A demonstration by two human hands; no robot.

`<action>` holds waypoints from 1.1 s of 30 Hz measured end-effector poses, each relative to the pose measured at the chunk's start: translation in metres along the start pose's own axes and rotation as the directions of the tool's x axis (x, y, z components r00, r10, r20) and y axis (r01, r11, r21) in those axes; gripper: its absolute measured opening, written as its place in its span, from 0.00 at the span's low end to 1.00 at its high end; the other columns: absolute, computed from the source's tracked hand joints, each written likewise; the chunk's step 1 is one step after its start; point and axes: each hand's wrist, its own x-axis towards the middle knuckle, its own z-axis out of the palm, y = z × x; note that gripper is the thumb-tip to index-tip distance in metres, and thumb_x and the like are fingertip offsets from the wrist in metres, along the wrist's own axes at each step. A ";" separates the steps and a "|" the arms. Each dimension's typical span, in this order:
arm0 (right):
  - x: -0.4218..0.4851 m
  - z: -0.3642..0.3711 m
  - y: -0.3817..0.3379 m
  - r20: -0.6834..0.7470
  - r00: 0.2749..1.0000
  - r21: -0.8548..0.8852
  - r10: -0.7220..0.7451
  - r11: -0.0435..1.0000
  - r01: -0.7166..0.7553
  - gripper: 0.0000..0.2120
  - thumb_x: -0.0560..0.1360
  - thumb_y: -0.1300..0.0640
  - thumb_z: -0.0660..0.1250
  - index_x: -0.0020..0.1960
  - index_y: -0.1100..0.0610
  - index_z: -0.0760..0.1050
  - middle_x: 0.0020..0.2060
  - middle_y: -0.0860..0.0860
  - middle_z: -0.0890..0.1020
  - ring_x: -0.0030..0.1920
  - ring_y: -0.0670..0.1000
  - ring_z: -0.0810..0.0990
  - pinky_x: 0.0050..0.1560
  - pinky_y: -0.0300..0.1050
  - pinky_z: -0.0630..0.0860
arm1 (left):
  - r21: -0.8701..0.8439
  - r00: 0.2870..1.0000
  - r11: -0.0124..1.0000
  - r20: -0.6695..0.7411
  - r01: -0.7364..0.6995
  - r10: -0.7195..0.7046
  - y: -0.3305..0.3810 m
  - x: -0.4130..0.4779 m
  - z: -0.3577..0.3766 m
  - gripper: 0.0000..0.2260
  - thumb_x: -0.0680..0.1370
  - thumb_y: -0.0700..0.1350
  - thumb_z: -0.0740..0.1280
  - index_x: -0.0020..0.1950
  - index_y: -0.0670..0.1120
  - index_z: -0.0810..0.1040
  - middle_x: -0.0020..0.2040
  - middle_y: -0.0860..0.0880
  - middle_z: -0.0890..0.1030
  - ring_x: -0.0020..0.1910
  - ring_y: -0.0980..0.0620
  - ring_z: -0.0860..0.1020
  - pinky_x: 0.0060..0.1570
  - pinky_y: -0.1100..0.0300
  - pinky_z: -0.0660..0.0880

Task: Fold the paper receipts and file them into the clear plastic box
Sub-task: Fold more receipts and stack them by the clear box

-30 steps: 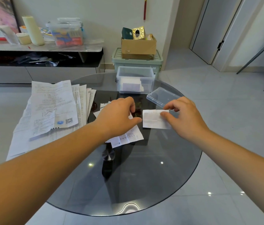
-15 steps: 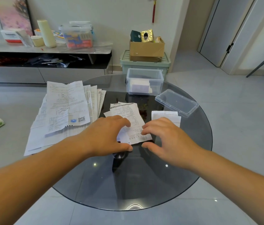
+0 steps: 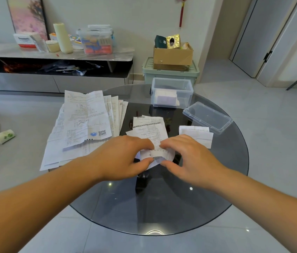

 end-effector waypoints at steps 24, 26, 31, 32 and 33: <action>-0.053 0.004 -0.040 0.086 0.988 0.313 0.127 0.938 -0.148 0.08 0.80 0.51 0.65 0.47 0.38 0.77 0.41 0.25 0.76 0.47 0.37 0.78 0.43 0.27 0.71 | -0.135 0.992 0.984 0.066 0.116 -0.108 0.035 -0.068 -0.005 0.16 0.77 0.68 0.58 0.59 0.62 0.68 0.49 0.59 0.80 0.38 0.55 0.78 0.40 0.67 0.76; -0.048 0.005 -0.038 0.071 0.983 0.329 0.169 0.927 -0.183 0.05 0.80 0.49 0.65 0.46 0.40 0.76 0.38 0.29 0.77 0.44 0.39 0.77 0.39 0.29 0.70 | -0.212 0.979 0.956 0.082 0.201 -0.187 0.032 -0.061 -0.005 0.16 0.77 0.66 0.60 0.60 0.60 0.71 0.47 0.59 0.79 0.41 0.55 0.79 0.40 0.66 0.77; -0.026 0.010 -0.040 0.051 0.941 0.404 0.335 0.855 -0.327 0.17 0.76 0.47 0.71 0.61 0.42 0.69 0.40 0.41 0.80 0.41 0.40 0.78 0.41 0.31 0.71 | -0.233 0.929 0.900 0.047 0.368 -0.367 0.021 -0.049 0.002 0.19 0.76 0.64 0.66 0.62 0.58 0.68 0.48 0.61 0.76 0.45 0.57 0.78 0.42 0.67 0.75; -0.022 0.012 -0.040 0.045 0.928 0.382 0.369 0.852 -0.357 0.22 0.76 0.46 0.71 0.65 0.43 0.67 0.40 0.43 0.80 0.41 0.42 0.78 0.43 0.34 0.73 | -0.202 0.916 0.894 0.050 0.400 -0.399 0.020 -0.048 0.004 0.22 0.75 0.64 0.67 0.63 0.57 0.66 0.51 0.59 0.75 0.47 0.56 0.78 0.45 0.64 0.77; -0.019 0.014 -0.040 0.038 0.919 0.352 0.393 0.855 -0.380 0.26 0.75 0.45 0.72 0.68 0.44 0.65 0.40 0.43 0.80 0.41 0.43 0.79 0.47 0.39 0.76 | -0.186 0.905 0.886 0.052 0.424 -0.422 0.019 -0.047 0.006 0.25 0.74 0.64 0.69 0.65 0.56 0.63 0.55 0.57 0.75 0.49 0.55 0.77 0.47 0.62 0.78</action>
